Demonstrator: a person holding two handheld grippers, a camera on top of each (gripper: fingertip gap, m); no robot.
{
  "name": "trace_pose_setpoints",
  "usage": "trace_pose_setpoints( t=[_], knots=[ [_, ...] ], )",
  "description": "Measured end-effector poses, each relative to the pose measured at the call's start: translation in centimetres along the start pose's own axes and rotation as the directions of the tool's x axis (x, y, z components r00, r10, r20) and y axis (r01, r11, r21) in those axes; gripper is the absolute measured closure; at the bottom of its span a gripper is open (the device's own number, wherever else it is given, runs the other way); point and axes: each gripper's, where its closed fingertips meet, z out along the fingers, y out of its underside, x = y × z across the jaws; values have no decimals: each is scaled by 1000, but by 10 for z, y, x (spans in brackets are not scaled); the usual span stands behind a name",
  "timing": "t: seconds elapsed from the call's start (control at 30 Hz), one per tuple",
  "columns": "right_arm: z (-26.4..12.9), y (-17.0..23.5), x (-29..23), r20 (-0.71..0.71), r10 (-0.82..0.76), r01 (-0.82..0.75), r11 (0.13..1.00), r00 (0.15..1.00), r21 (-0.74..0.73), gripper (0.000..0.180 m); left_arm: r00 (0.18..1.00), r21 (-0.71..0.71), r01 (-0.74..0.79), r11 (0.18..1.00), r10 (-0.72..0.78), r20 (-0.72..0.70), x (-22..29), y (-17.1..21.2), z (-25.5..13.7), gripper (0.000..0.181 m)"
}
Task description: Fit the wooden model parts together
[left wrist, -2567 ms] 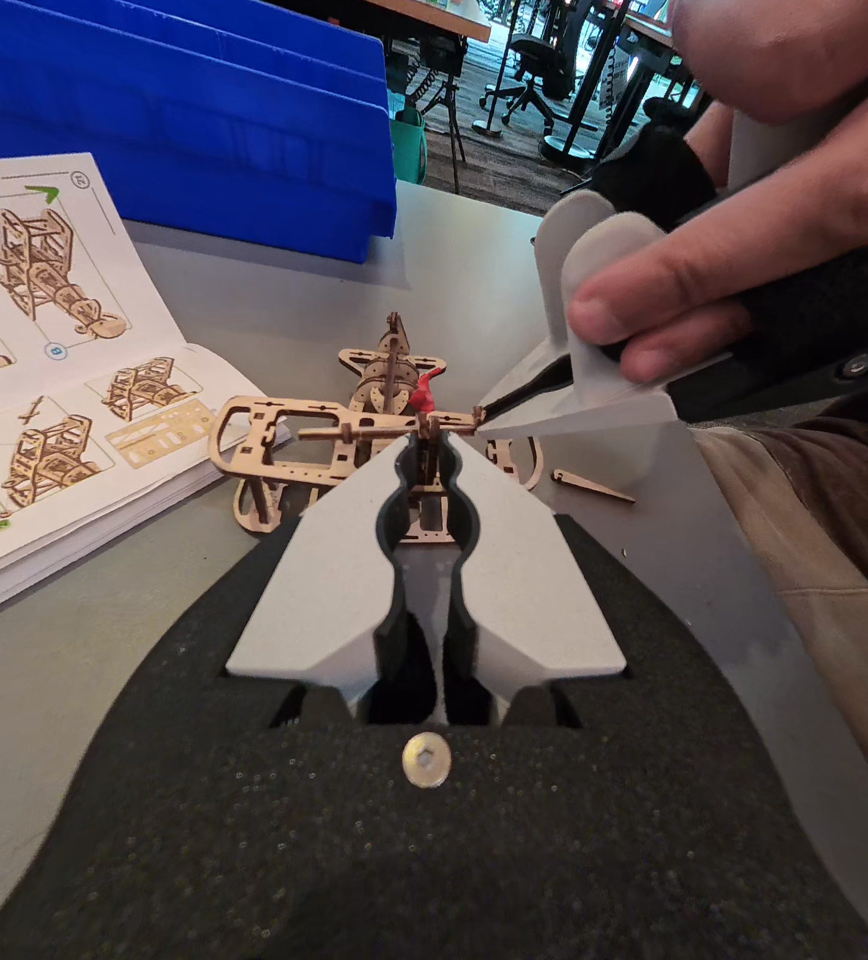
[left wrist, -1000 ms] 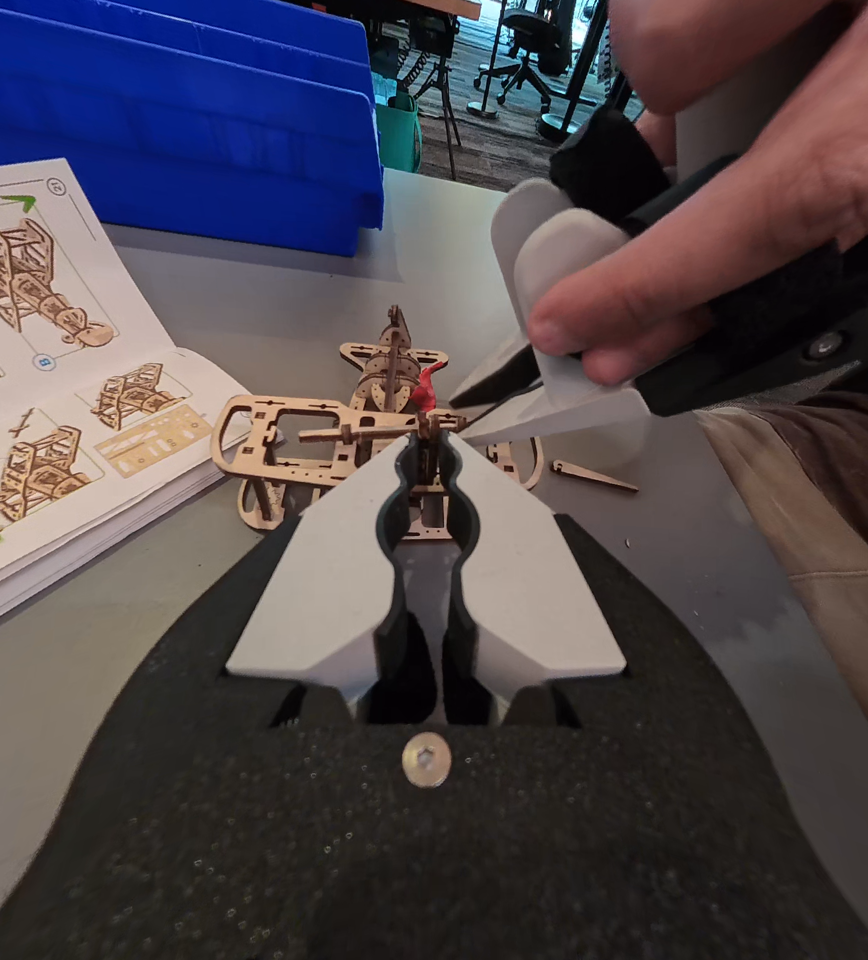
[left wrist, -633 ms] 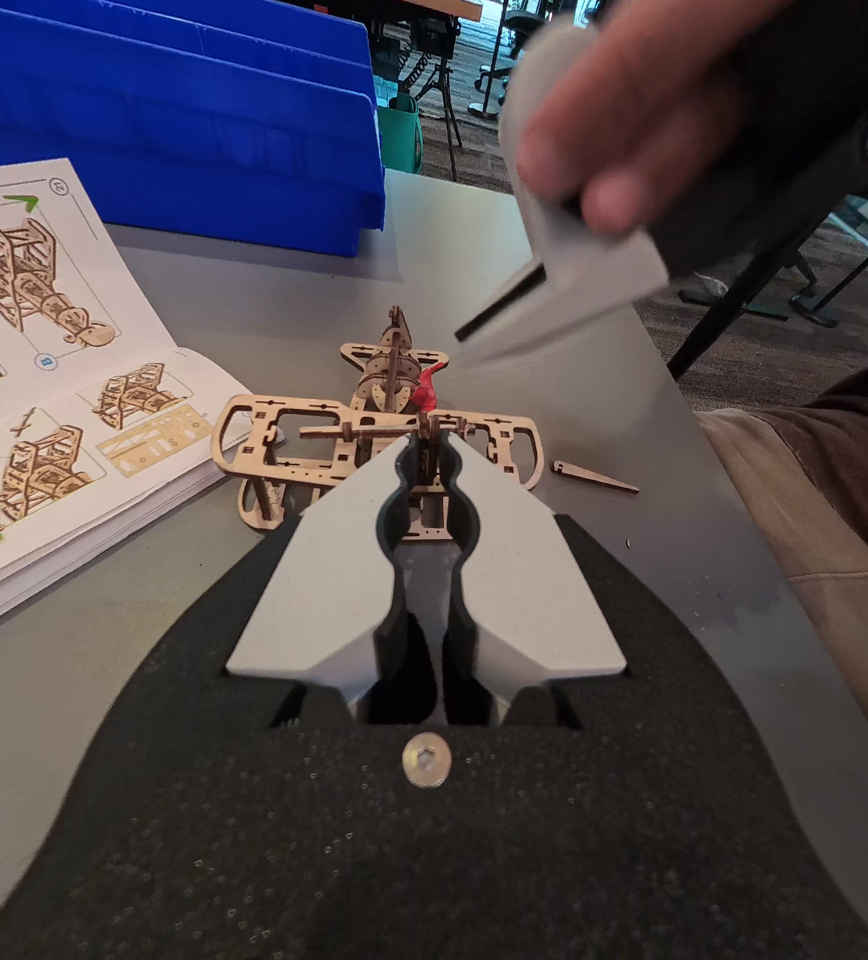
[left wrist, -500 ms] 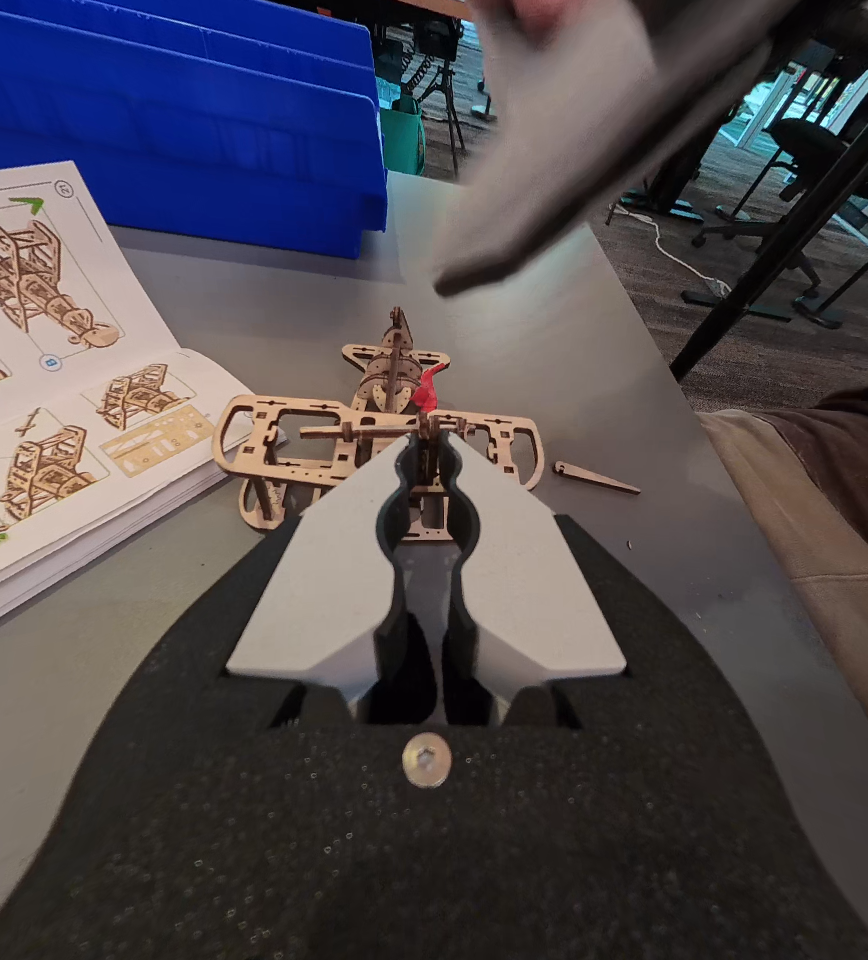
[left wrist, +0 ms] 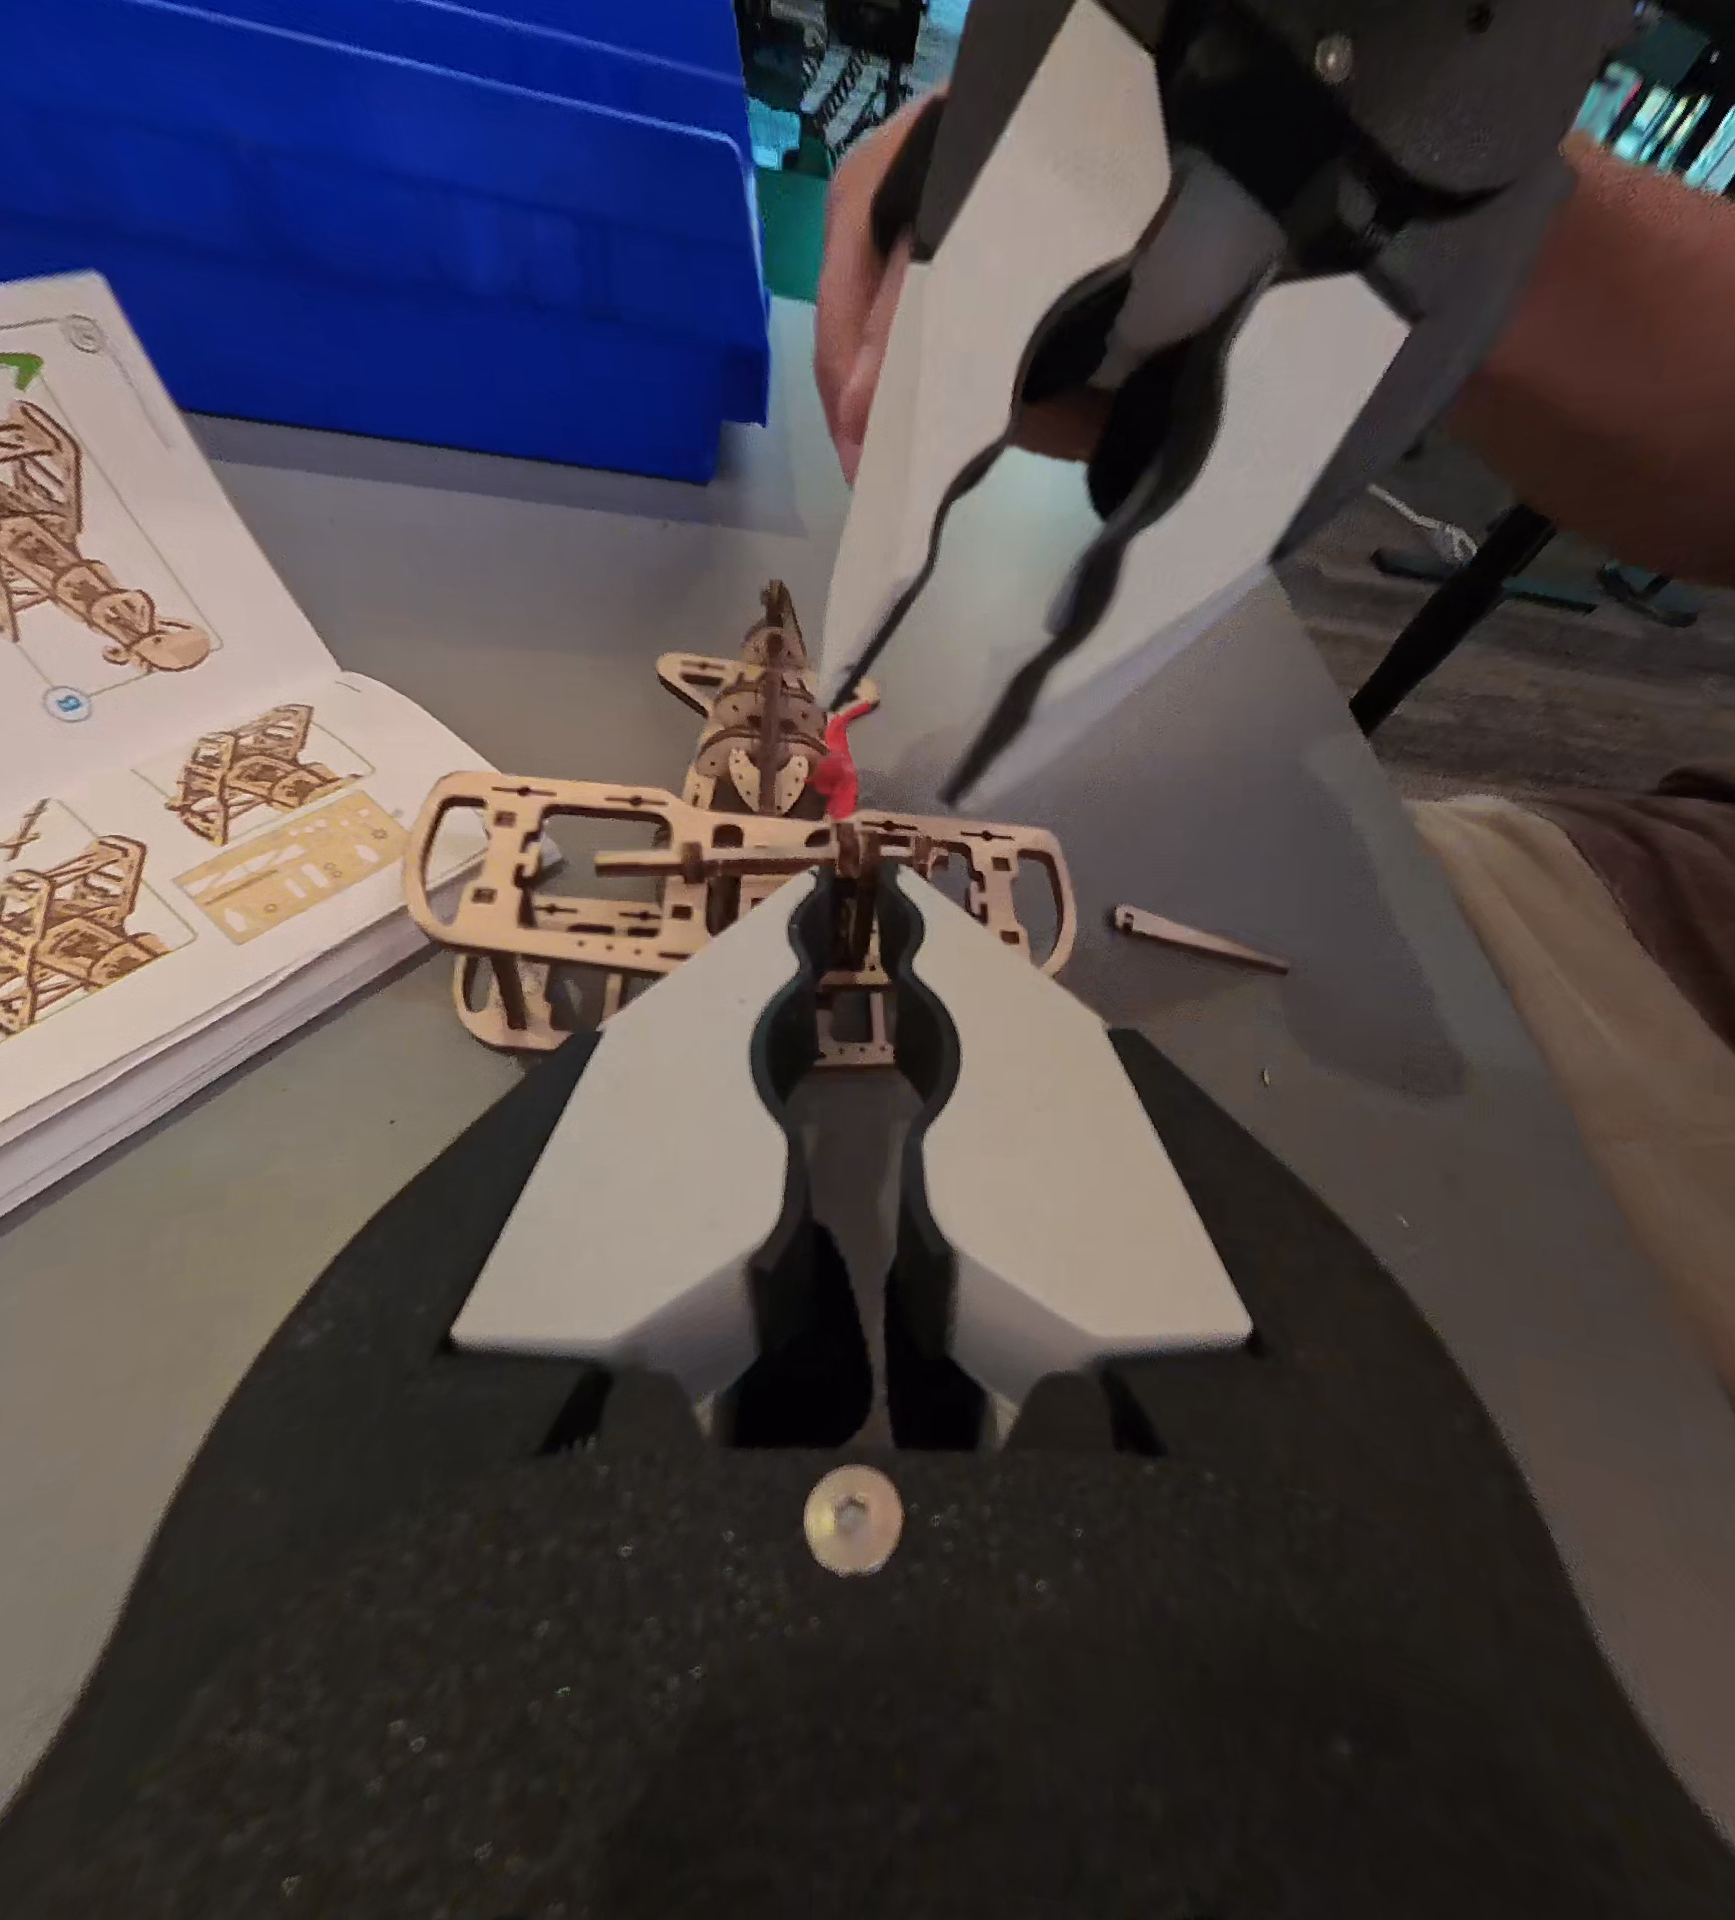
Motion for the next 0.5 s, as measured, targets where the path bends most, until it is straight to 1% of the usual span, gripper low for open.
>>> trace_pose_setpoints(
  t=[0.03,0.07,0.17,0.3,0.33,0.4,0.5],
  knots=[
    [1,2,4,-39,-45,45,999,998,1,163,1000,-2,-9,1000,9,5,1,0,1,176],
    [3,4,4,-41,-67,67,998,997,2,163,1000,-1,-14,1000,14,9,1,0,1,176],
    [8,5,-7,86,-25,23,999,996,28,164,1000,-2,-1,1000,1,-1,0,0,1,176],
    [9,3,-8,153,-30,20,998,988,68,161,1000,0,9,1000,-9,-2,0,0,0,175],
    [9,5,-9,172,-32,23,998,985,58,157,1000,1,7,1000,-7,2,-1,0,0,176],
    [7,8,-8,188,-30,23,999,982,40,156,1000,0,5,1000,-5,7,-1,0,0,175],
    [9,4,-11,200,-17,0,996,980,87,154,1000,2,5,1000,-5,11,-2,0,0,176]
  ],
)
